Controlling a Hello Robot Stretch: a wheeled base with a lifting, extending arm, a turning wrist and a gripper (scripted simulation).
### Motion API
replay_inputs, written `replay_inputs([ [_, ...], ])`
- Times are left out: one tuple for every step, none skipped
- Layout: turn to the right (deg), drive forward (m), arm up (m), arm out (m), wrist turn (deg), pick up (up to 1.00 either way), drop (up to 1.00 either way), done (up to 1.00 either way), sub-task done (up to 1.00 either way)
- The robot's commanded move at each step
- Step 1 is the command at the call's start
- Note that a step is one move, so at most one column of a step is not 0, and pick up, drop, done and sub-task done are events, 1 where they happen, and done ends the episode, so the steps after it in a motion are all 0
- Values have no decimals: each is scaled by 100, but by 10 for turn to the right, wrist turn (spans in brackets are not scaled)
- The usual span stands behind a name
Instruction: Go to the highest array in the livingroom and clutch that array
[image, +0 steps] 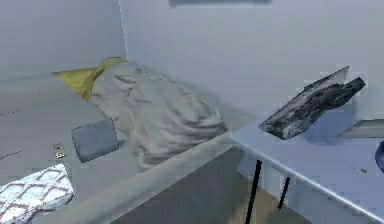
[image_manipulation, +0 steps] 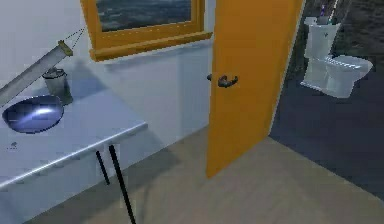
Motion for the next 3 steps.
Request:
replay_inputs([
  [-450,0,0,0,0,0,0,0,0],
  [450,0,0,0,0,0,0,0,0],
  [450,0,0,0,0,0,0,0,0],
])
